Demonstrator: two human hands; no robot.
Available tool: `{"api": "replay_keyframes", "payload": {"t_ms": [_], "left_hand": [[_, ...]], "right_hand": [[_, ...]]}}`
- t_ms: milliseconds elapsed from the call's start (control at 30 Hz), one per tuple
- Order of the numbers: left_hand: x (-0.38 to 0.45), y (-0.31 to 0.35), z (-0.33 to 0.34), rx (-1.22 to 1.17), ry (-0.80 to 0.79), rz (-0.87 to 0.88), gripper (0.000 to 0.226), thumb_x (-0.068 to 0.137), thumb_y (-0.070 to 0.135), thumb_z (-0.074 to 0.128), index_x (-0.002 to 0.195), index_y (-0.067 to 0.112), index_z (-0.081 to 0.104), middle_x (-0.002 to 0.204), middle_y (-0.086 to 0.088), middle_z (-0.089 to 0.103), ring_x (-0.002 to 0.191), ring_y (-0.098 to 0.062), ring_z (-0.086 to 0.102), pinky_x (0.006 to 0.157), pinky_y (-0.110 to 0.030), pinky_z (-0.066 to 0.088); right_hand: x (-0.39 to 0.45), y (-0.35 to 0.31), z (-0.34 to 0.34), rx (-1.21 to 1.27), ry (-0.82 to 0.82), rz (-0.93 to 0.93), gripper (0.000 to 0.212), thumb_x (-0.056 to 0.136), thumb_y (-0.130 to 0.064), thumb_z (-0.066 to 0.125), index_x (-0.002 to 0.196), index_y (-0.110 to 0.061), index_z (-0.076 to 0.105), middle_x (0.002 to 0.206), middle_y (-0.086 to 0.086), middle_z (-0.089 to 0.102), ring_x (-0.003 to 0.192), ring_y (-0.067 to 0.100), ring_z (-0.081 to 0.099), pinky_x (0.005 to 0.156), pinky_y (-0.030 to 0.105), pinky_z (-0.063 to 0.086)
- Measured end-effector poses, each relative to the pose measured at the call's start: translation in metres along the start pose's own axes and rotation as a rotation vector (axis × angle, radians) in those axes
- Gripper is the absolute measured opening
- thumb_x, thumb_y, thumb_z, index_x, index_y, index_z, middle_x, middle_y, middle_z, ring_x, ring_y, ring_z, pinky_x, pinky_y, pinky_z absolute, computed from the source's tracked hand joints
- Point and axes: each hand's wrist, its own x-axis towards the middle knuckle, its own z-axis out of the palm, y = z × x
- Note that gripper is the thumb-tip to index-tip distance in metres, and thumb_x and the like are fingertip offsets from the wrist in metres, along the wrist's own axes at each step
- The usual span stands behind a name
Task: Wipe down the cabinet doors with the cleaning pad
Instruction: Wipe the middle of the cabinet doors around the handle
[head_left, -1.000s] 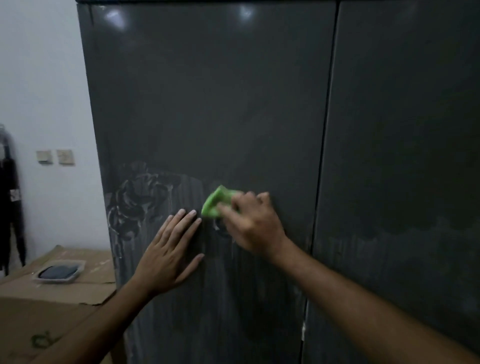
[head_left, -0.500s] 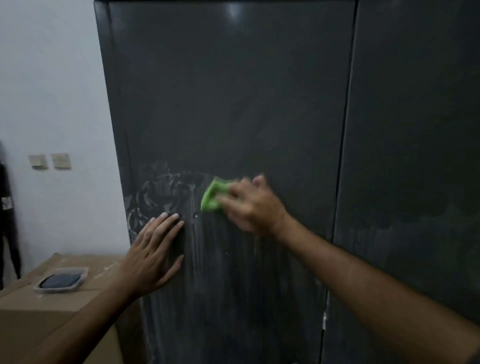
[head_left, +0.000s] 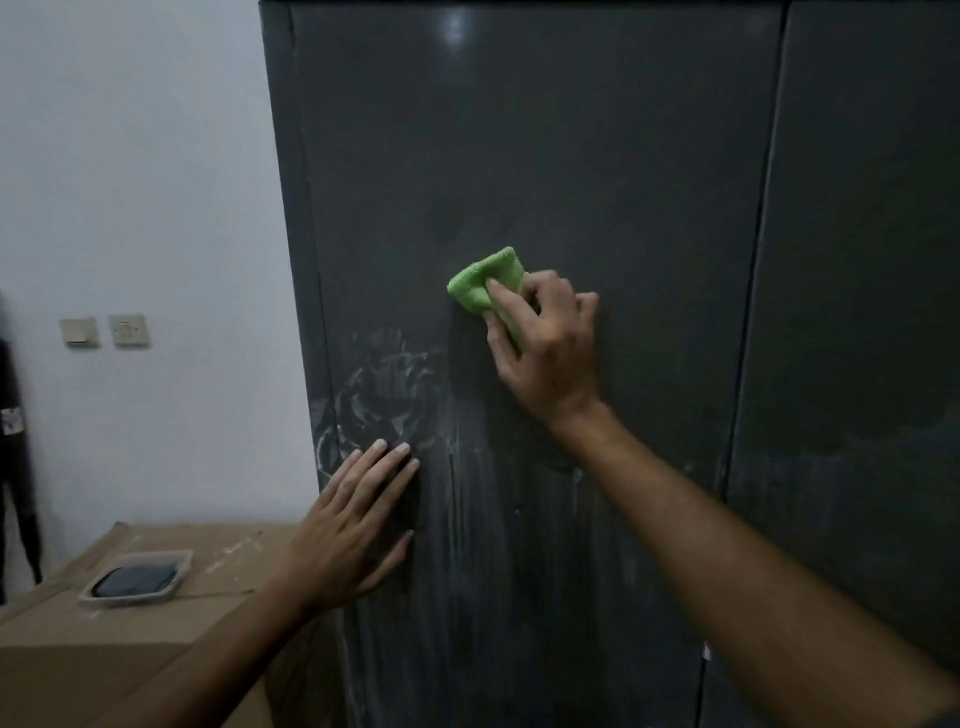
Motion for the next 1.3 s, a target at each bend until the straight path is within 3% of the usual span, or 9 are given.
{"api": "replay_keyframes", "payload": {"t_ms": [67, 200, 400, 533, 600, 767, 933, 1133, 1300], "left_hand": [[-0.002, -0.003, 0.000, -0.005, 0.007, 0.011, 0.076, 0.099, 0.048, 0.055, 0.159, 0.005, 0.037, 0.168, -0.018, 0.033, 0.158, -0.035, 0.026, 0.123, -0.056, 0.030], [-0.007, -0.009, 0.001, 0.007, 0.032, 0.039, 0.073, 0.098, 0.046, 0.059, 0.155, 0.004, 0.043, 0.164, -0.019, 0.037, 0.157, -0.036, 0.027, 0.124, -0.054, 0.030], [-0.012, -0.009, 0.001, -0.004, 0.003, 0.021, 0.074, 0.099, 0.050, 0.054, 0.158, 0.008, 0.039, 0.163, -0.017, 0.039, 0.156, -0.034, 0.027, 0.123, -0.053, 0.029], [-0.018, -0.012, -0.003, 0.016, 0.033, 0.050, 0.071, 0.095, 0.046, 0.060, 0.152, 0.007, 0.044, 0.156, -0.021, 0.050, 0.151, -0.036, 0.035, 0.118, -0.053, 0.035], [-0.024, -0.016, -0.004, 0.015, 0.036, 0.060, 0.069, 0.094, 0.045, 0.061, 0.151, 0.007, 0.046, 0.153, -0.021, 0.053, 0.149, -0.036, 0.037, 0.117, -0.053, 0.036], [-0.040, -0.022, -0.005, 0.015, 0.015, 0.072, 0.057, 0.108, 0.050, 0.037, 0.149, 0.011, 0.046, 0.153, -0.019, 0.052, 0.146, -0.035, 0.038, 0.117, -0.051, 0.034], [-0.051, -0.027, -0.011, -0.039, 0.040, 0.132, 0.047, 0.101, 0.035, 0.051, 0.141, 0.010, 0.054, 0.147, -0.021, 0.056, 0.142, -0.036, 0.042, 0.115, -0.049, 0.038], [-0.051, -0.029, -0.014, 0.001, -0.005, 0.152, 0.053, 0.113, 0.036, 0.029, 0.139, 0.008, 0.065, 0.152, -0.017, 0.052, 0.142, -0.037, 0.049, 0.118, -0.048, 0.037], [-0.054, -0.032, -0.011, 0.004, 0.031, 0.143, 0.044, 0.094, 0.029, 0.056, 0.133, 0.010, 0.066, 0.139, -0.020, 0.066, 0.131, -0.040, 0.061, 0.104, -0.049, 0.054]], "right_hand": [[-0.024, -0.022, 0.010, 0.039, -0.049, -0.070, 0.030, 0.091, -0.026, 0.068, 0.119, -0.019, 0.074, 0.103, 0.009, 0.064, 0.087, 0.030, 0.061, 0.076, 0.041, 0.037], [-0.043, -0.033, 0.005, 0.028, -0.309, -0.647, 0.025, 0.094, -0.030, 0.064, 0.115, -0.023, 0.075, 0.100, 0.005, 0.069, 0.083, 0.025, 0.063, 0.075, 0.041, 0.043], [0.033, -0.044, 0.024, 0.011, -0.011, 0.022, 0.030, 0.092, -0.028, 0.066, 0.119, -0.019, 0.073, 0.101, 0.009, 0.062, 0.087, 0.030, 0.059, 0.075, 0.041, 0.039], [-0.032, -0.075, 0.025, 0.013, -0.344, -0.625, 0.034, 0.091, -0.034, 0.067, 0.123, -0.022, 0.072, 0.112, 0.008, 0.068, 0.092, 0.026, 0.063, 0.079, 0.041, 0.042], [-0.015, -0.066, 0.024, -0.015, -0.401, -0.743, 0.035, 0.092, -0.036, 0.065, 0.124, -0.024, 0.071, 0.112, 0.007, 0.067, 0.092, 0.024, 0.063, 0.080, 0.041, 0.042], [0.034, -0.081, 0.042, 0.045, -0.076, -0.020, 0.029, 0.093, -0.029, 0.064, 0.120, -0.022, 0.073, 0.100, 0.008, 0.062, 0.086, 0.029, 0.059, 0.076, 0.042, 0.038], [-0.029, -0.107, 0.044, 0.004, -0.410, -0.750, 0.036, 0.090, -0.034, 0.065, 0.125, -0.026, 0.070, 0.116, 0.006, 0.067, 0.094, 0.025, 0.062, 0.081, 0.040, 0.041], [0.032, -0.111, 0.059, 0.026, -0.141, -0.138, 0.028, 0.093, -0.029, 0.062, 0.118, -0.022, 0.073, 0.102, 0.009, 0.063, 0.084, 0.030, 0.058, 0.076, 0.043, 0.037], [-0.033, -0.117, 0.045, 0.015, -0.534, -0.857, 0.033, 0.097, -0.032, 0.052, 0.126, -0.027, 0.068, 0.117, 0.003, 0.065, 0.097, 0.022, 0.061, 0.083, 0.041, 0.041]]}}
